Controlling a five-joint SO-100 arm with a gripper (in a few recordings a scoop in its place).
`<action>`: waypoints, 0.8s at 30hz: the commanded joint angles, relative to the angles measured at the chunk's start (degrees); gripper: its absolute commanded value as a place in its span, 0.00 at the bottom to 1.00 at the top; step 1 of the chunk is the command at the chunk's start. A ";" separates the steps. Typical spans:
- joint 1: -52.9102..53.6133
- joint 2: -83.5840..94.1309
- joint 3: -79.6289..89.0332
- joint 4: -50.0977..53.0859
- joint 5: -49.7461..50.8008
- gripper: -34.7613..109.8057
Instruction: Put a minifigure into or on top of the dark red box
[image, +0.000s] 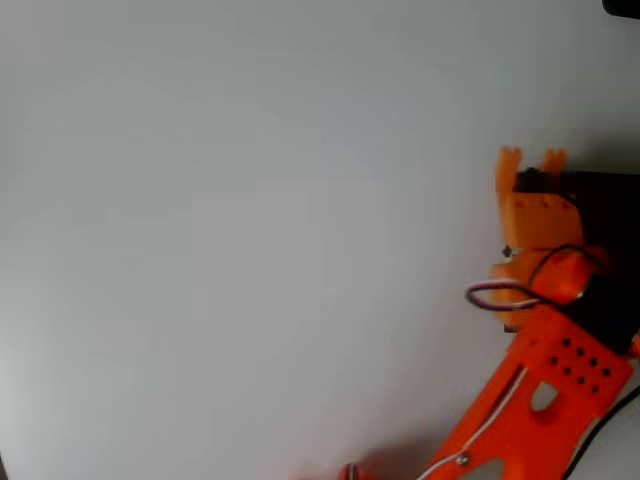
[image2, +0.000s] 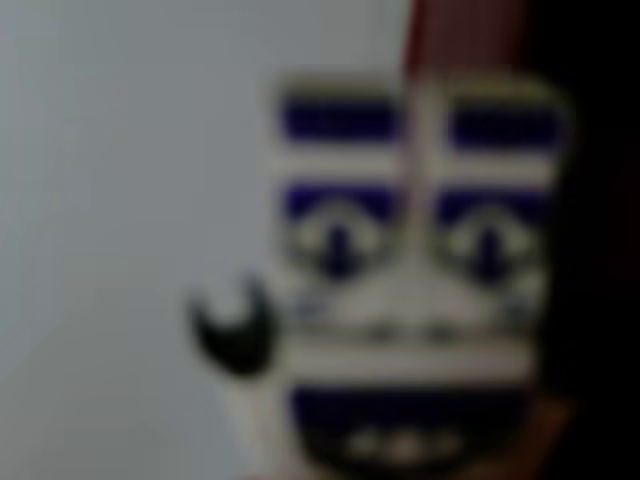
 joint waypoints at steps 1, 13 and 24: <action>3.78 -6.86 -14.33 3.60 -2.64 0.24; 5.98 -27.07 -36.39 10.63 -8.61 0.40; 1.67 -19.95 -32.61 11.69 -19.86 0.42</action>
